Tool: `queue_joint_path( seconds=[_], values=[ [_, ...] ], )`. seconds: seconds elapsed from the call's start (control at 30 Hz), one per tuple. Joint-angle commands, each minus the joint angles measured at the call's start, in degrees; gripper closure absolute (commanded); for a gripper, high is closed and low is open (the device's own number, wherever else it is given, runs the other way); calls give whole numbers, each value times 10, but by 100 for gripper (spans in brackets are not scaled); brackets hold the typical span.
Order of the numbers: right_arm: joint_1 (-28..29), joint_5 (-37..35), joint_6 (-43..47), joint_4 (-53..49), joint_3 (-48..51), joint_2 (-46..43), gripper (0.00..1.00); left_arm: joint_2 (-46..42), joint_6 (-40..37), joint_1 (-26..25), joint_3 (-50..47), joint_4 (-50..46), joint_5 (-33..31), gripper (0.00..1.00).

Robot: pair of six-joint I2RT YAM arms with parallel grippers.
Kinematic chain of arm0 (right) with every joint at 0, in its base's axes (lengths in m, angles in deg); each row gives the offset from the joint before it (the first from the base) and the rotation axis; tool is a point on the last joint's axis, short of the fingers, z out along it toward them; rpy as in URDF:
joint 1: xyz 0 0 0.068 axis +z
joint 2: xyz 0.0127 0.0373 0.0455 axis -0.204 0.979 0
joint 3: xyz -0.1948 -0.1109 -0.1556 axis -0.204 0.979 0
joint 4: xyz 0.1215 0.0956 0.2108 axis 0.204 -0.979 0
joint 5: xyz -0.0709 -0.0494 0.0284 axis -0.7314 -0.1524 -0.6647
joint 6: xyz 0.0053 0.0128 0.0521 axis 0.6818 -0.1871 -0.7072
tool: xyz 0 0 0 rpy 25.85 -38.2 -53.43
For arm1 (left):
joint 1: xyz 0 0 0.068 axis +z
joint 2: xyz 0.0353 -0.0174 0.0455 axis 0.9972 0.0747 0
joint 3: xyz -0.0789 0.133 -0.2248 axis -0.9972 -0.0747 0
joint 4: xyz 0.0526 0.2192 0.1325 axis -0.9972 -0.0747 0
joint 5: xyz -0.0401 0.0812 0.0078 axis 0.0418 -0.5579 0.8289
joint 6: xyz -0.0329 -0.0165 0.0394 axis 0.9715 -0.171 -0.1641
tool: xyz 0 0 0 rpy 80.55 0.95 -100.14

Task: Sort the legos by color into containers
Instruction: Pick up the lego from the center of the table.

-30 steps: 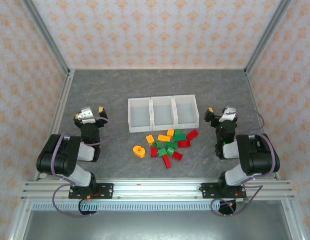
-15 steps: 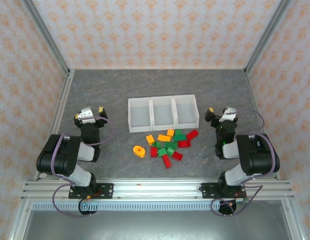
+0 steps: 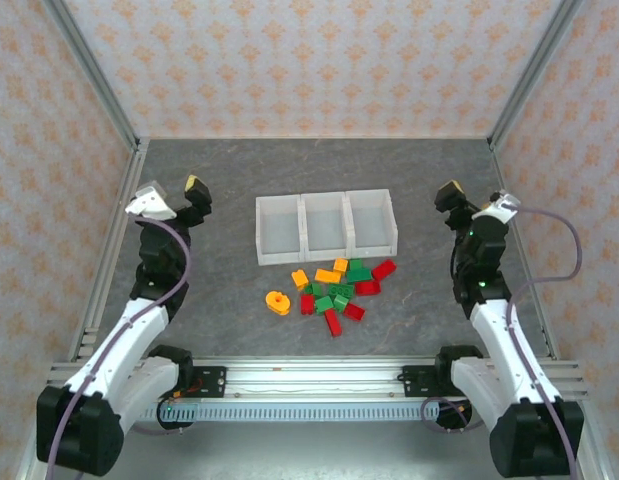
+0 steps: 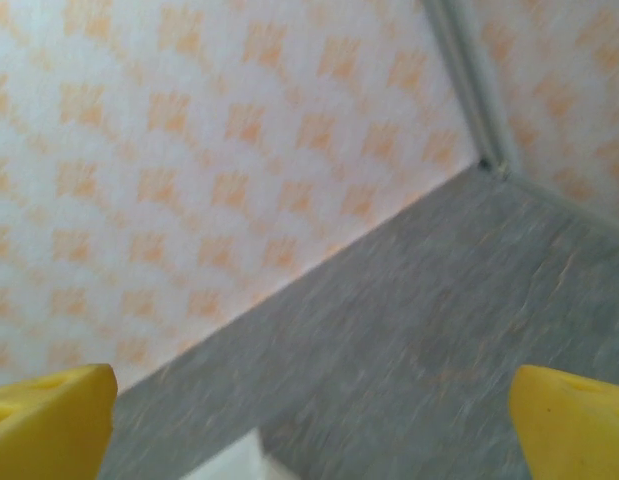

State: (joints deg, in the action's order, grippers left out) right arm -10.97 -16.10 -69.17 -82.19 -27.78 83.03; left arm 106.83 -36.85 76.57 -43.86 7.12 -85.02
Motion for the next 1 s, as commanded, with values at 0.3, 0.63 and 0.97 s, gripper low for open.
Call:
queue_joint_path(
  seconds=[0.3, 0.63, 0.97],
  values=[
    [37, 77, -149, -338, 20, 86, 1, -62, 104, -54, 27, -377, 164, 1],
    [159, 7, -224, -327, -19, 201, 1, -15, 100, -73, 26, -402, 168, 1],
    [232, -13, -258, -309, -74, 308, 0, 16, 107, -83, 12, -372, 181, 1]
  ],
)
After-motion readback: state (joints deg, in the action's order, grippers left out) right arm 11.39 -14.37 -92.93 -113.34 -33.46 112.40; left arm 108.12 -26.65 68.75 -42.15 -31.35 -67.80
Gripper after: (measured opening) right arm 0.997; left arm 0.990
